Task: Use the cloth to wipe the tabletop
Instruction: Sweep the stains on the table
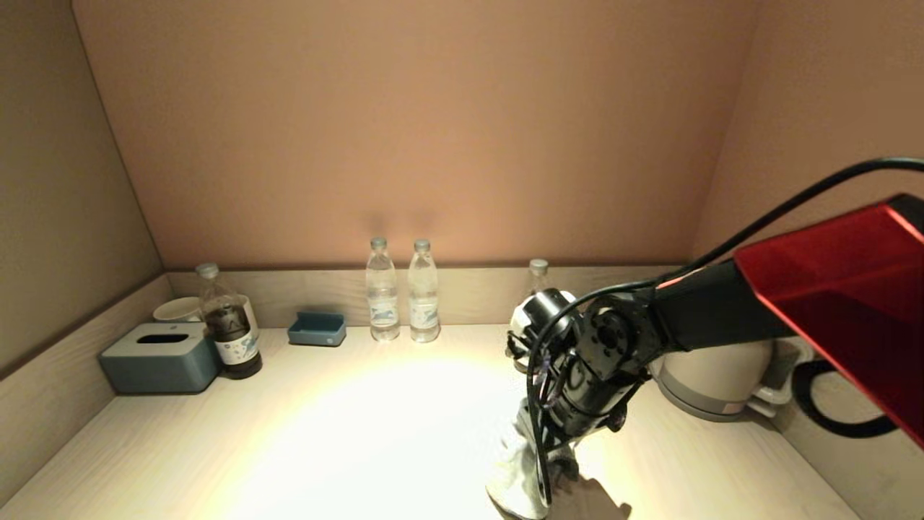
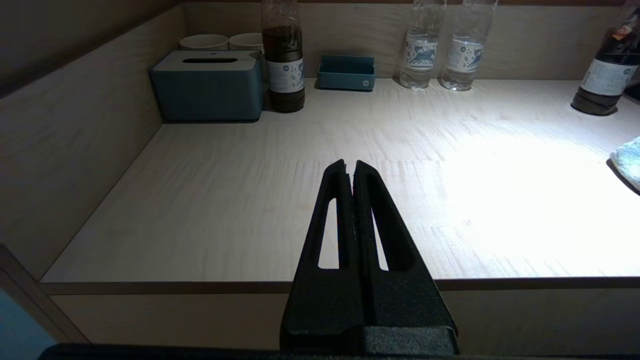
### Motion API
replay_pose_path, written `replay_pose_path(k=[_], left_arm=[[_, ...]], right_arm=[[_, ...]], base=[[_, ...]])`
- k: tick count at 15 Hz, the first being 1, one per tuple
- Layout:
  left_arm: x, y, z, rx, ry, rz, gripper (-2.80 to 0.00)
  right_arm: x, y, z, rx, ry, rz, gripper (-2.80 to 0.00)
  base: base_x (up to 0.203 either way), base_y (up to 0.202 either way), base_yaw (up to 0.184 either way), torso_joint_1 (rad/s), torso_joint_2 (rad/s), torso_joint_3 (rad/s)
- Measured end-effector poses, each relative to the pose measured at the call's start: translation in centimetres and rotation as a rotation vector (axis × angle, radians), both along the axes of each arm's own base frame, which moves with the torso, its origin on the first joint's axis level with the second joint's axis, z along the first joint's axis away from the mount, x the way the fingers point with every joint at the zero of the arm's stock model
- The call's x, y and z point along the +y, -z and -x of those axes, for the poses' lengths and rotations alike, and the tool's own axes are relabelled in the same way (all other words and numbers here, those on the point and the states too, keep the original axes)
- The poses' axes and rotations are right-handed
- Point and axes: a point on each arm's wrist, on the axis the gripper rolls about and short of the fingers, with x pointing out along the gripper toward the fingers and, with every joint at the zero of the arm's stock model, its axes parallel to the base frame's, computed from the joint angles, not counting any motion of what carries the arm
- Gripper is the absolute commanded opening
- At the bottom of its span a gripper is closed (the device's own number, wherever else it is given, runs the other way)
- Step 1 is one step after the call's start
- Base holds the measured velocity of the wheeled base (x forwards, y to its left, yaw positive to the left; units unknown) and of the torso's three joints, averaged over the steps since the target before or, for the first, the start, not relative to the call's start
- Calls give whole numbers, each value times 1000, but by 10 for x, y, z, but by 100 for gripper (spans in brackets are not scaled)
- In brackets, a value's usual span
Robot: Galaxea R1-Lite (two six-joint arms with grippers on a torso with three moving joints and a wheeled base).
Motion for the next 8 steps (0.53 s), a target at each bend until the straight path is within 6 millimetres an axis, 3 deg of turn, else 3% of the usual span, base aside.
replay_pose_path(k=[4,8], left_arm=[[0,0,0,0,0,0,-280],[0,0,0,0,0,0,-280]], right_arm=[[19,-22,17,-66,-73,-43,-280],[58,-31,31,-138,-189,-92,-280]], base=[[0,0,0,0,0,0],[0,0,0,0,0,0]])
